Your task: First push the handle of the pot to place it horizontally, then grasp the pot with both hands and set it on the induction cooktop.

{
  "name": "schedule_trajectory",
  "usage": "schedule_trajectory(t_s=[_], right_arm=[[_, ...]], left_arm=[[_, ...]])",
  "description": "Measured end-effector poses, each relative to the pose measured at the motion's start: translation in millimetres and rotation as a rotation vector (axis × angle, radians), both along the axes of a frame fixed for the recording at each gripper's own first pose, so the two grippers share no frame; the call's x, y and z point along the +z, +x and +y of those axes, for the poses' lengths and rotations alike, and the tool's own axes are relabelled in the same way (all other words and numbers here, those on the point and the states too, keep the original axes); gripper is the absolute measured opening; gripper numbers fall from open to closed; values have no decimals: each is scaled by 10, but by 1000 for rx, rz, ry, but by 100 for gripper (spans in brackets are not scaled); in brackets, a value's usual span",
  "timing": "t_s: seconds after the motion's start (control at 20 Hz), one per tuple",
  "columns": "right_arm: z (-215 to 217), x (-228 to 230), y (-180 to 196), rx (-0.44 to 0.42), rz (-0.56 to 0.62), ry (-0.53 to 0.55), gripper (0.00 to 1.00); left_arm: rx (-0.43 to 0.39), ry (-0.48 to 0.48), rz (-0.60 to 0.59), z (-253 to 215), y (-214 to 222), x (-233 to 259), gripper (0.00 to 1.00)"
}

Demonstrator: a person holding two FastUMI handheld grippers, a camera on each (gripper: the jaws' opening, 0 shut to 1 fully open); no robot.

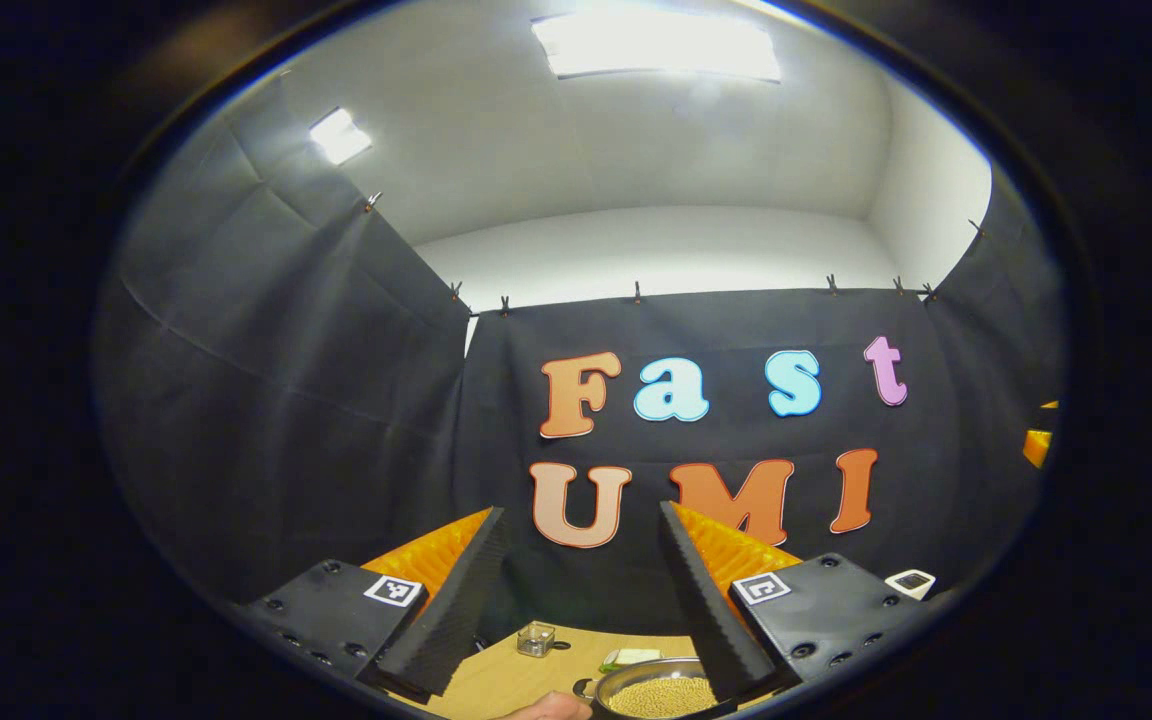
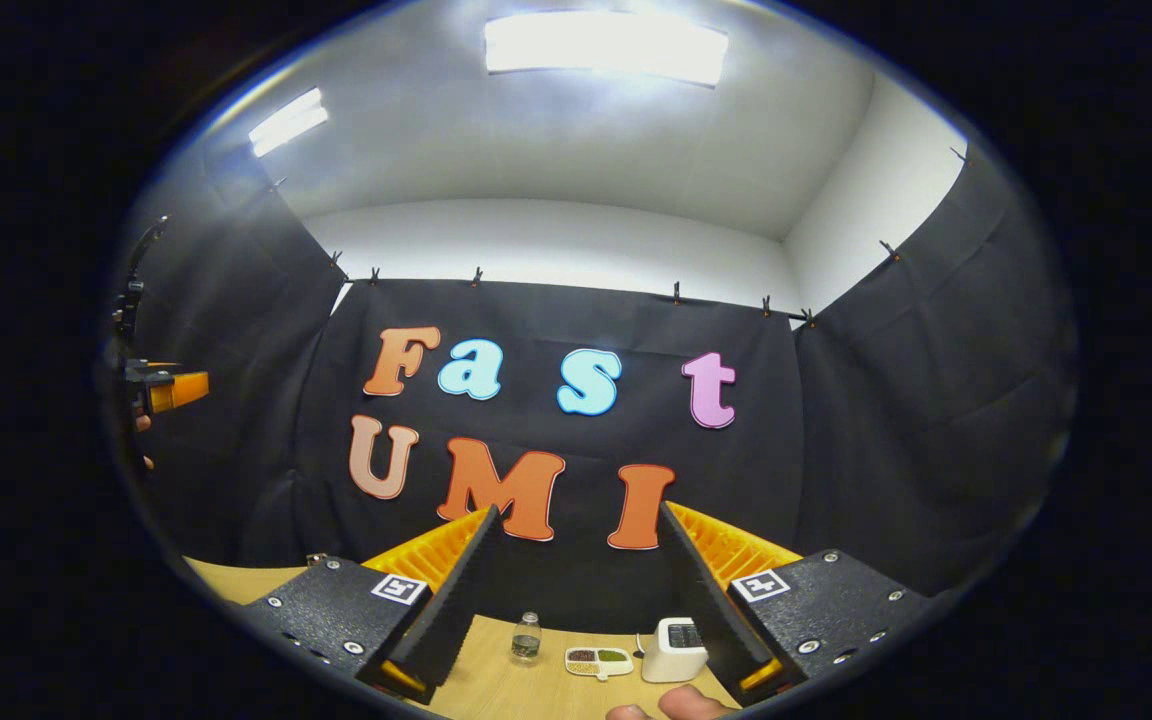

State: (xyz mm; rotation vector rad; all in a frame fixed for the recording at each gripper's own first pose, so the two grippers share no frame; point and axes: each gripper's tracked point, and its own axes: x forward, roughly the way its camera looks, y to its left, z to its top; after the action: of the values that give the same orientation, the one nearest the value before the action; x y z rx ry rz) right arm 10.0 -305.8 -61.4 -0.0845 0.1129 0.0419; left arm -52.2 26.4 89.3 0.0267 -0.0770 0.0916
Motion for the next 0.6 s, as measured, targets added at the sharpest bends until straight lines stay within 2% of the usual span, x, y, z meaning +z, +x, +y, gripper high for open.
schedule_trajectory(t_s=[0.25, 0.6], right_arm=[[-2, -86, 15, 23, 25, 45, 95], [-55, -196, 118, 43, 8, 90, 95]], left_arm=[[-14, -4, -7, -52, 21, 1, 98], [13, -13, -17, -68, 150, -51, 98]])
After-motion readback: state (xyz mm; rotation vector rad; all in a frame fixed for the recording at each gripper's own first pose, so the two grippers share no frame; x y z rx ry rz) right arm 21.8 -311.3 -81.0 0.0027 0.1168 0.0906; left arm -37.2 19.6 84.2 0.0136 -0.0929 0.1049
